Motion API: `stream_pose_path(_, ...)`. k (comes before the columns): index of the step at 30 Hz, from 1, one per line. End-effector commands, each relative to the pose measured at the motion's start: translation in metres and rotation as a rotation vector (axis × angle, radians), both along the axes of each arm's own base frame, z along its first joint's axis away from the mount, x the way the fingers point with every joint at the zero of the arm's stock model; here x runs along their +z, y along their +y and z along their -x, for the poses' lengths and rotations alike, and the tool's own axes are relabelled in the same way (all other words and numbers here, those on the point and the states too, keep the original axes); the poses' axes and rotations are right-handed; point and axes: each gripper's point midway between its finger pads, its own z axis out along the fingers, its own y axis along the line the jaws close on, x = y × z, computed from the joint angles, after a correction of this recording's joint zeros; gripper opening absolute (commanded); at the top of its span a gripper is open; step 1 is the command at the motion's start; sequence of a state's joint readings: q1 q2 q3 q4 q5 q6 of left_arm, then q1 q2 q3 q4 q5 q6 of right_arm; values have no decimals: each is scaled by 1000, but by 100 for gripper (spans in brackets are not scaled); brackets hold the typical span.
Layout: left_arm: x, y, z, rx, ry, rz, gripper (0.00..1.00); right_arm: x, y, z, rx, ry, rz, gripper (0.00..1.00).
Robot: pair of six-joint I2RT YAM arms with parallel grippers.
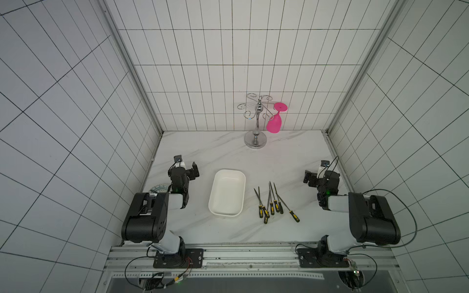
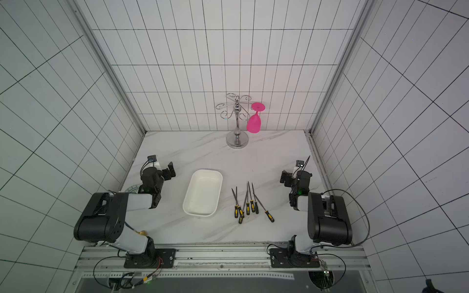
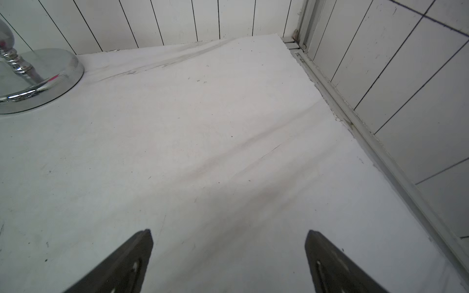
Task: Put the file tool into the storage box
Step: Pick up the file tool from the center of the board.
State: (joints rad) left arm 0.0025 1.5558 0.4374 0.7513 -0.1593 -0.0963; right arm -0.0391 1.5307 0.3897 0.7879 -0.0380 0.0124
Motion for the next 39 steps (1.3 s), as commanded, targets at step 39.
stream_pose_path(39, 7, -3, -5, -17, -29, -6, 99, 17, -2, -15, -8, -52, -10, 98)
